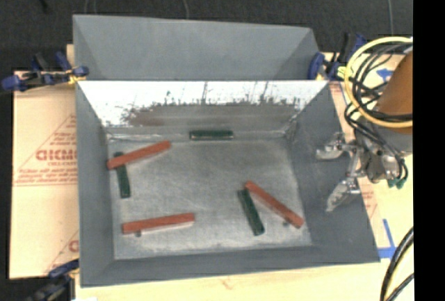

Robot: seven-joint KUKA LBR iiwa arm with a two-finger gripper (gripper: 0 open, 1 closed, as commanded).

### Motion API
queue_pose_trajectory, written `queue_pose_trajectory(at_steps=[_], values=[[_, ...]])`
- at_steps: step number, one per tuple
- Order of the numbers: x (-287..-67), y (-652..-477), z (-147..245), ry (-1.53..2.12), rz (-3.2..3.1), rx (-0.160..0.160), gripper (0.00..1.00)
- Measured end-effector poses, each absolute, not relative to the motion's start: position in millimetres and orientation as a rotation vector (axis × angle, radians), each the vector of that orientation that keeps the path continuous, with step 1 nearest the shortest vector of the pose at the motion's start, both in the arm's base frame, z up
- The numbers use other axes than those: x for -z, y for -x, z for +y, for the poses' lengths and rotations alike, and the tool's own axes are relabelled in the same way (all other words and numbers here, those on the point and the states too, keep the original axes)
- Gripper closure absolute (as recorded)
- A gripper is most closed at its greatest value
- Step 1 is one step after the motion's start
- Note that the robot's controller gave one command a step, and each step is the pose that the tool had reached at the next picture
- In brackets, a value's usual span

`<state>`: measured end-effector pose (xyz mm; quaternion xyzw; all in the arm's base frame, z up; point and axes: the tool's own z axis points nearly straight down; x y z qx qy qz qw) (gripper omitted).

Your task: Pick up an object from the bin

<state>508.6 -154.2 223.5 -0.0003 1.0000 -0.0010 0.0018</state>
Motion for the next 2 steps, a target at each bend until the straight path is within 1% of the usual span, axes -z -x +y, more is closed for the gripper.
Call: queue_pose_trajectory(at_steps=[1, 2], values=[[-223.5, -508.6, -154.2, 0.001, 3.138, 0.003, 0.00], [-201.8, -514.0, -124.3, 0.066, 3.136, 0.004, 0.00]])
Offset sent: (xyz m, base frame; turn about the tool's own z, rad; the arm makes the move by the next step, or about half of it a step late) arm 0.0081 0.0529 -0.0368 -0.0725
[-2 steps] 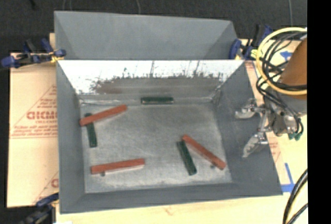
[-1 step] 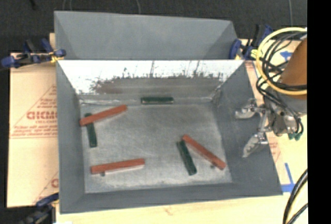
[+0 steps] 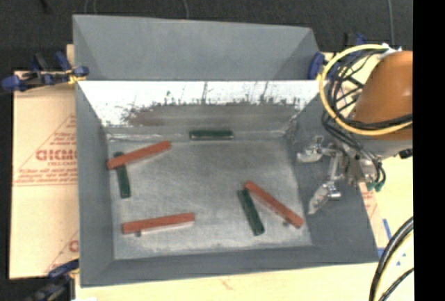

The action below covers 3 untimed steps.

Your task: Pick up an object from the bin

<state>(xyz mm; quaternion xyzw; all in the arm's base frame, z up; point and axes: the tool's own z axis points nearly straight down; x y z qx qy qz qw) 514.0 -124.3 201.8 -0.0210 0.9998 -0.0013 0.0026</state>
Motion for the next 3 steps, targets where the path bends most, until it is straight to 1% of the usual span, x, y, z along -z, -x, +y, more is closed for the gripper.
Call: queue_pose_trajectory(at_steps=[1, 2, 3], values=[[-151.1, -511.0, -111.9, 0.042, 3.131, 0.001, 0.00], [-77.3, -488.4, -130.3, -0.060, 3.146, -0.004, 1.00], [-77.3, -488.4, -130.3, -0.058, 3.146, -0.004, 1.00]])
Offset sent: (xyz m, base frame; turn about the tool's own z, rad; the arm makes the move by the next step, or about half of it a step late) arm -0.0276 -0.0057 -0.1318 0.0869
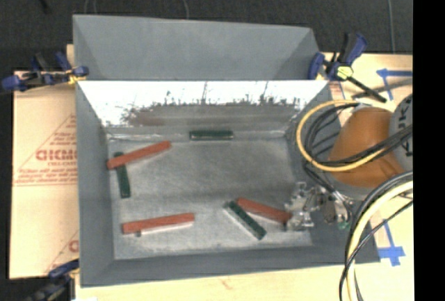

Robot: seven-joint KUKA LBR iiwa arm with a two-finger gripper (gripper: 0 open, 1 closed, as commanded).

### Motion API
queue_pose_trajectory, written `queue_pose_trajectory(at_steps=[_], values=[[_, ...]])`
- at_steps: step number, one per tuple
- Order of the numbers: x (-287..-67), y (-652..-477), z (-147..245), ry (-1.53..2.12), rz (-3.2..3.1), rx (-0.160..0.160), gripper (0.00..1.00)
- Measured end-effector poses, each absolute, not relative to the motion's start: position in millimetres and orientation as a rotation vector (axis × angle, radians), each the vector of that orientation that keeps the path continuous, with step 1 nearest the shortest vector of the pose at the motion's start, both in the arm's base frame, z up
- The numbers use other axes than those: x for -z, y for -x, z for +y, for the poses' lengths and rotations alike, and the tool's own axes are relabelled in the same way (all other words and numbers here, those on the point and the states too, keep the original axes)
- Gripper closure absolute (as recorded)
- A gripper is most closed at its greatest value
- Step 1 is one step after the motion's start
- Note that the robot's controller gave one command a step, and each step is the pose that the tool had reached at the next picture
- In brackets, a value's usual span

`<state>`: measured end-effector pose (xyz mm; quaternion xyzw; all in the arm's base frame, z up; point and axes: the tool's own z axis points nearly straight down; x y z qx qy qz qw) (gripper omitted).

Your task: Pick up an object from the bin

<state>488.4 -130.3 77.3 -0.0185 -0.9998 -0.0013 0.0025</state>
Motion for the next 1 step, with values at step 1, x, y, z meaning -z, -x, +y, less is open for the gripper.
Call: queue_pose_trajectory(at_steps=[1], values=[[-269.7, -478.8, -133.4, 0.163, -3.144, -0.001, 1.00]])
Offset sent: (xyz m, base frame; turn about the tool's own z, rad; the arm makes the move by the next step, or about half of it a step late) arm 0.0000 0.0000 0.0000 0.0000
